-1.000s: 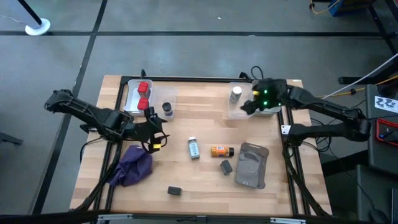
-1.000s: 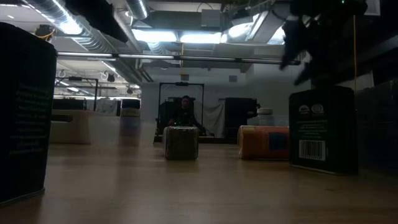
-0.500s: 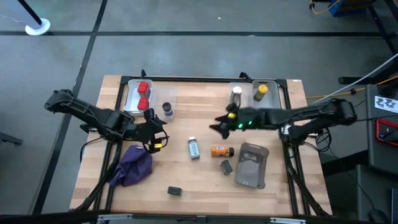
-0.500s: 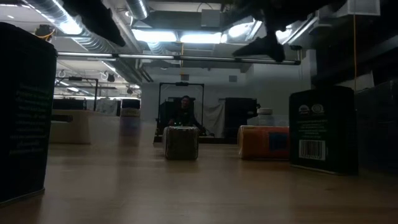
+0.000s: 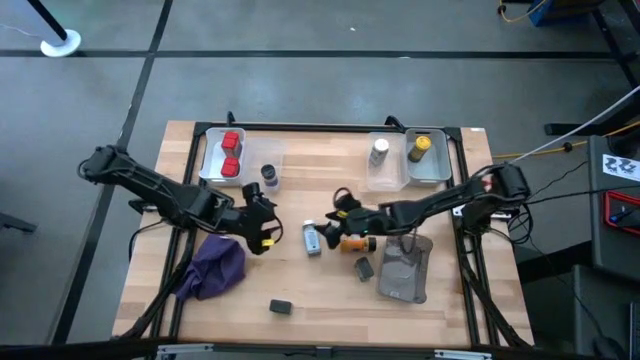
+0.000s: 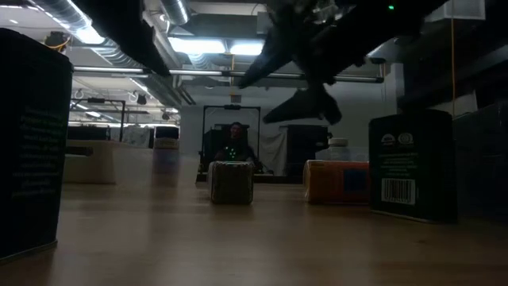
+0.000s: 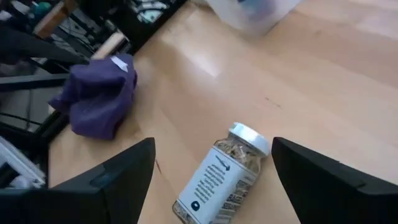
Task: Sort spices by type
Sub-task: Put the white seasoning bottle into the right transparent bin
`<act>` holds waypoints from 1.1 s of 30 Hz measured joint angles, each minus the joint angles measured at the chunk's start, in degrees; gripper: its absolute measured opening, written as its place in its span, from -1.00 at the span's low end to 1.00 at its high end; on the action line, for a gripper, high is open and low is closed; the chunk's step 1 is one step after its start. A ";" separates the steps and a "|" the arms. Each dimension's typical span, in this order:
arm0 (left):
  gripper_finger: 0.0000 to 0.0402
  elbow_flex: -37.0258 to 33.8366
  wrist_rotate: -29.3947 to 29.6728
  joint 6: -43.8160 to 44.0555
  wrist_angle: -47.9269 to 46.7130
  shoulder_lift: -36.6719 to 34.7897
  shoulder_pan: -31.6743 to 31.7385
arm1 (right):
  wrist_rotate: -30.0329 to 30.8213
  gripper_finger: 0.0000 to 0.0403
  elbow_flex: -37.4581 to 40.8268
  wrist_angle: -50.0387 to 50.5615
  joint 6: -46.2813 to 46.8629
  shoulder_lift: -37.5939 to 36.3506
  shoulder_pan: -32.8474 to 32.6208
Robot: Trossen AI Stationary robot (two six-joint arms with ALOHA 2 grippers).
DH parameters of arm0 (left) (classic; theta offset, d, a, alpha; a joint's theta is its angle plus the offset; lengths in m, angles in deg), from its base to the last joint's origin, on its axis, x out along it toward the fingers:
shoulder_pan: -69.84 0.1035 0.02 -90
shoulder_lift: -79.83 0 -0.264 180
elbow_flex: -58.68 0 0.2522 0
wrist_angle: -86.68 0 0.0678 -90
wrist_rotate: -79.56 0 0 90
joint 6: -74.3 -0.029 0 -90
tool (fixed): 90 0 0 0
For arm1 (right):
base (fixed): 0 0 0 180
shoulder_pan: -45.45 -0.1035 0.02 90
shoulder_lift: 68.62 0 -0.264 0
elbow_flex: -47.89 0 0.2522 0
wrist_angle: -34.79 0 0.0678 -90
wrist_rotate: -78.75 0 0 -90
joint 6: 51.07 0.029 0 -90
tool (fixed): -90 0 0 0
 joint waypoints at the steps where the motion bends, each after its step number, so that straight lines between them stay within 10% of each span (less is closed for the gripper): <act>1: 0.38 0.00 -0.02 -0.09 0.26 0.94 0.00 | 0.30 0.60 -1.62 0.77 -0.05 1.54 -0.22; 15: 0.38 -0.02 0.01 -0.22 1.95 11.84 -0.04 | 2.66 0.60 -31.35 35.02 5.74 18.46 -0.23; 33: 0.38 -0.02 -0.07 -0.66 1.57 12.48 -0.83 | 1.13 0.60 -32.86 35.81 11.93 24.36 1.98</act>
